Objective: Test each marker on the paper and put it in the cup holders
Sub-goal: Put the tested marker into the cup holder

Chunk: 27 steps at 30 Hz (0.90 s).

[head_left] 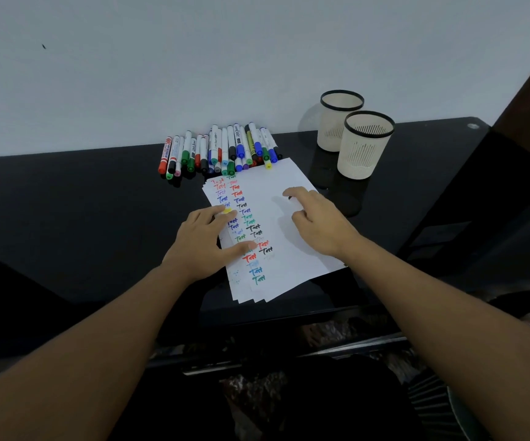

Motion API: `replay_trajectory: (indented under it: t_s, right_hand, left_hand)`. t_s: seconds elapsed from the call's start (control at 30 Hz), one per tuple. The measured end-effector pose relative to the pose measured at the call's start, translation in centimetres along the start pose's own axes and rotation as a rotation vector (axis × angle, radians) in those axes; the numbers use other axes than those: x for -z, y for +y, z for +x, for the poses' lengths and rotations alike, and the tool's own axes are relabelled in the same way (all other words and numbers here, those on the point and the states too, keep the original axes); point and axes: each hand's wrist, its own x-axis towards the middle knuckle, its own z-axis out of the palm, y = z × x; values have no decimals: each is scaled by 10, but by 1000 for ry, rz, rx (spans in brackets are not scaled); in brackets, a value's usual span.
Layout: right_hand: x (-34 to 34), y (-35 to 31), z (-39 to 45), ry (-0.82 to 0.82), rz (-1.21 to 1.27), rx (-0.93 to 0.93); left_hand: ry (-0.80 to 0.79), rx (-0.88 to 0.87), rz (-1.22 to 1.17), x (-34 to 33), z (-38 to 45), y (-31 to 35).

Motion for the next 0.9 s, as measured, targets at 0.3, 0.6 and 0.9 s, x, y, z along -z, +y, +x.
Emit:
replay_trajectory:
  t_s: [0.3,0.6,0.9]
  right_hand:
    - [34,65,-1,196,-166,-215]
    - [18,51,-18,385,-348,-27]
    - [0,31,-23,140,-322,16]
  left_hand:
    - [-11,25,-65,0,-1,-2]
    - [-52,49,-99,8,-2,3]
    - [-157,59,-135,21,4,-2]
